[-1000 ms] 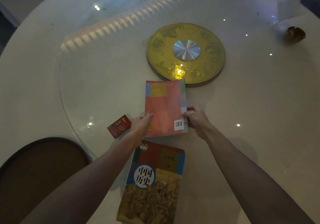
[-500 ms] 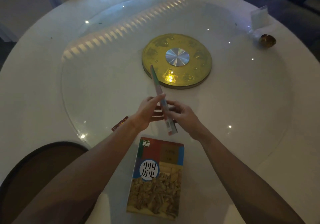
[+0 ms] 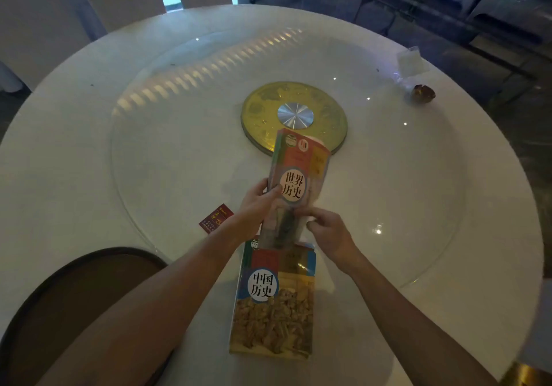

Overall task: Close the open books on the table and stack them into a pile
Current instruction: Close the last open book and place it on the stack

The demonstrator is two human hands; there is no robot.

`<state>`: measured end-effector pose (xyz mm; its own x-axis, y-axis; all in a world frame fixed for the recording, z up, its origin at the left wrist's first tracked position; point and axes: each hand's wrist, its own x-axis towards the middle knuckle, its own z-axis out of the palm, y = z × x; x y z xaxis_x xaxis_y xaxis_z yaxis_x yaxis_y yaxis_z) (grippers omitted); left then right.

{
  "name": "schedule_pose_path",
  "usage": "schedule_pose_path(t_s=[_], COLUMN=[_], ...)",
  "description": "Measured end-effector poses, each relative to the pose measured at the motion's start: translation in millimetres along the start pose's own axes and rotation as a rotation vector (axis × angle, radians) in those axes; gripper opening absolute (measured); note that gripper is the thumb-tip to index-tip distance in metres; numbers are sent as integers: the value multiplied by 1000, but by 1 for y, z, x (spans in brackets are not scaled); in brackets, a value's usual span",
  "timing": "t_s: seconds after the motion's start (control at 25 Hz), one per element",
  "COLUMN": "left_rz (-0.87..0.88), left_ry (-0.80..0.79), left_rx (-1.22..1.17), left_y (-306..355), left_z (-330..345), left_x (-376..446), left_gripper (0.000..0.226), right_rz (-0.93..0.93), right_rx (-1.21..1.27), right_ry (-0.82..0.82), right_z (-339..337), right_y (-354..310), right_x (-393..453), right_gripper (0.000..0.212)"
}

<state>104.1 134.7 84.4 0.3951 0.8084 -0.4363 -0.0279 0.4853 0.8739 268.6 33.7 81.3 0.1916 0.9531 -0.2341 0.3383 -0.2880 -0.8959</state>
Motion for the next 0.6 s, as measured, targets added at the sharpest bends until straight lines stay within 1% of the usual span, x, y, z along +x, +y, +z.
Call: schedule_pose_path(t_s=[0.04, 0.08, 0.12, 0.16, 0.2, 0.24, 0.28, 0.32, 0.36, 0.44, 0.52, 0.6], left_rz=[-13, -26, -42, -66, -95, -134, -180, -219, -240, -229, -210, -208], left_ry=[-30, -69, -103, -129, -156, -190, -234, -267, -273, -225, -174, -85], left_rx=[-65, -128, -182, -214, -227, -213, -185, -151, -130, -103, -61, 88], left_y=[4, 7, 11, 12, 12, 9, 3, -6, -17, -44, -77, -110], left_z=[0, 0, 0, -2, -6, -10, -15, -19, -22, -27, -35, -40], left_x=[-5, -12, -18, -22, -27, -32, -37, -43, -49, -59, -66, -73], left_gripper=[35, 36, 36, 37, 39, 42, 46, 48, 48, 41, 38, 38], right_rz=[12, 112, 237, 338, 402, 428, 424, 423, 425, 434, 475, 485], right_rx=[-25, 4, 122, 349, 587, 770, 872, 893, 860, 686, 536, 371], right_ry=[122, 217, 212, 133, 41, -28, -65, -54, -21, 104, 162, 127], right_z=[-4, -7, -10, -11, -11, -9, -6, -2, 5, 18, 28, 37], right_y=[10, 18, 25, 32, 36, 36, 37, 41, 45, 64, 76, 78], right_x=[-4, -6, -6, -9, -16, -27, -35, -40, -46, -52, -60, -71], right_gripper=[29, 40, 57, 65, 60, 53, 49, 48, 49, 54, 44, 31])
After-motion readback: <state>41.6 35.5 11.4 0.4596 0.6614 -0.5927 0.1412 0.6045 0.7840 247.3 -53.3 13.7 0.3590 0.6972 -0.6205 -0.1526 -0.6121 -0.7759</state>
